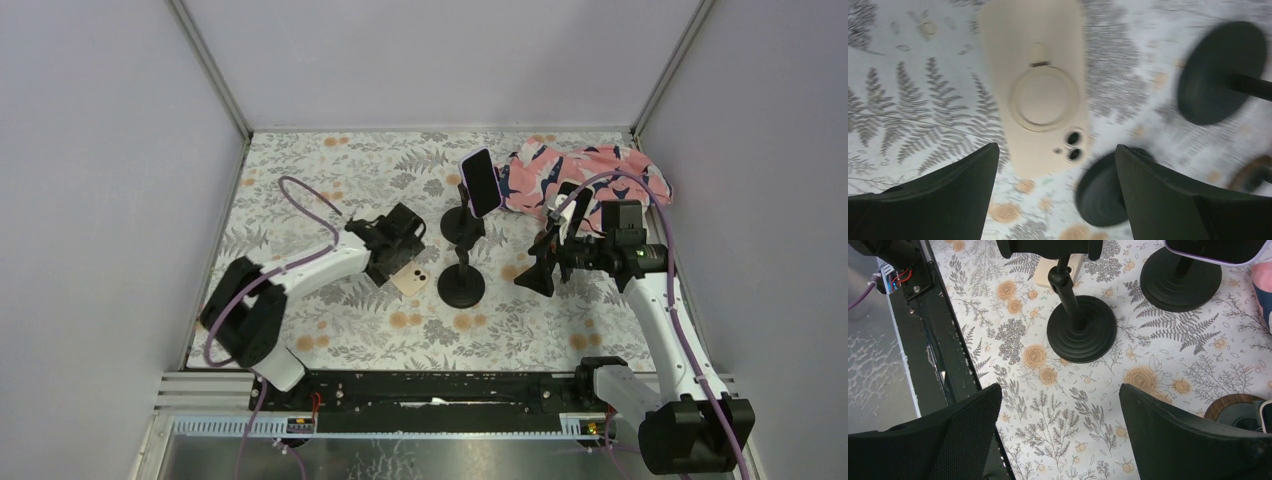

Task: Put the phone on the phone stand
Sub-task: Pick up the phone at the center of the board.

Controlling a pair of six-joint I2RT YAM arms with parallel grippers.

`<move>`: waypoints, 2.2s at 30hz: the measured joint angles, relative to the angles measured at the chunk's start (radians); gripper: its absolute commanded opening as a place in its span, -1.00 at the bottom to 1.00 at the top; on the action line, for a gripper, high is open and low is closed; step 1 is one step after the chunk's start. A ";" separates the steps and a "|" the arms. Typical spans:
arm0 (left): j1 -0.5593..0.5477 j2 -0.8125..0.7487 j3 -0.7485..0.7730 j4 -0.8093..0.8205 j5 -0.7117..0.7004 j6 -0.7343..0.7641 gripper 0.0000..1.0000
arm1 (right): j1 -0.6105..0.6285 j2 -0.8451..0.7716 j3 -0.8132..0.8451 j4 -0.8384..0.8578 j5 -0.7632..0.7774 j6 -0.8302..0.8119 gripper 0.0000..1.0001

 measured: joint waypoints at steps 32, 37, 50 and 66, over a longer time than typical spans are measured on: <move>-0.003 0.285 0.132 -0.097 0.005 -0.043 0.97 | 0.000 -0.003 -0.011 0.016 0.018 0.012 0.92; -0.003 0.346 0.208 -0.172 0.026 -0.021 0.68 | 0.000 -0.003 -0.011 0.016 0.018 0.012 0.93; 0.059 0.448 0.321 -0.282 0.165 0.075 0.19 | 0.000 -0.003 -0.011 0.016 0.018 0.011 0.92; 0.103 0.413 0.291 -0.253 0.298 0.228 -1.00 | -0.001 -0.001 -0.010 -0.067 -0.076 -0.111 0.92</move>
